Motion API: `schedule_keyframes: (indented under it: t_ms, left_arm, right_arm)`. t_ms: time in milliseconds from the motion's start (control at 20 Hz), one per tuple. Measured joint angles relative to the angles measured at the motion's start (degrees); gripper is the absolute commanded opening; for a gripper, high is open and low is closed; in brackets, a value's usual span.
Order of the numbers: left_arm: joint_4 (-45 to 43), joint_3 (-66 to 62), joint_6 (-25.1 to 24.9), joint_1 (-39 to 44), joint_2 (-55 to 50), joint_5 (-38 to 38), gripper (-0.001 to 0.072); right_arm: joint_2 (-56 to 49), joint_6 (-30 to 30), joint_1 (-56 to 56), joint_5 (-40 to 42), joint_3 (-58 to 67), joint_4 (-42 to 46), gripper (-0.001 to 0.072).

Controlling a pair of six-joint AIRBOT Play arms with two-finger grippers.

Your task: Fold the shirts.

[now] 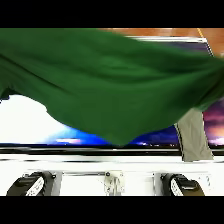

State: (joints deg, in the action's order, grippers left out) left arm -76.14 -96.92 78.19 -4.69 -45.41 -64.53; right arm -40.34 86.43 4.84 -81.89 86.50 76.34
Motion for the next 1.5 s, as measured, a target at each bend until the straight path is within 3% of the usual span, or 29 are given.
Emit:
schedule_keyframes:
  t_ms: [150,300,450,900,950,1050,1100,1500]
  left_arm:
    - [-3.91,4.85,0.96,0.02,-3.34,-2.08,0.0039]
    - [-2.99,9.97,1.36,0.02,-8.61,-2.95,0.004]
    - [0.94,13.57,1.53,0.37,-16.02,-2.89,0.004]
    - [6.27,16.0,1.6,6.54,-38.45,0.98,0.0045]
    - [6.43,16.06,1.62,7.37,-40.39,1.01,0.0139]
    - [6.75,16.09,2.32,8.52,-43.36,1.49,0.0619]
    - [6.75,16.06,2.95,8.66,-44.33,1.4,0.0661]
    - [8.61,16.85,5.46,1.4,-40.3,-11.06,0.0663]
  right_arm:
    - [-3.87,1.6,0.0,-10.25,-8.79,-1.55,0.0059]
    - [-7.41,2.36,0.0,-10.64,-20.22,-3.85,0.0059]
    - [-12.81,2.23,0.02,-3.54,-28.11,-4.24,0.0059]
    - [-30.73,5.33,0.09,31.47,-33.03,-7.89,0.0059]
    - [-32.33,5.88,0.09,33.88,-33.09,-9.07,0.0059]
    - [-34.82,6.4,0.09,36.04,-33.22,-10.58,0.0059]
    - [-35.54,6.4,0.09,36.48,-33.22,-11.08,0.0059]
    - [-37.22,3.19,0.11,29.46,-33.22,-10.01,0.006]
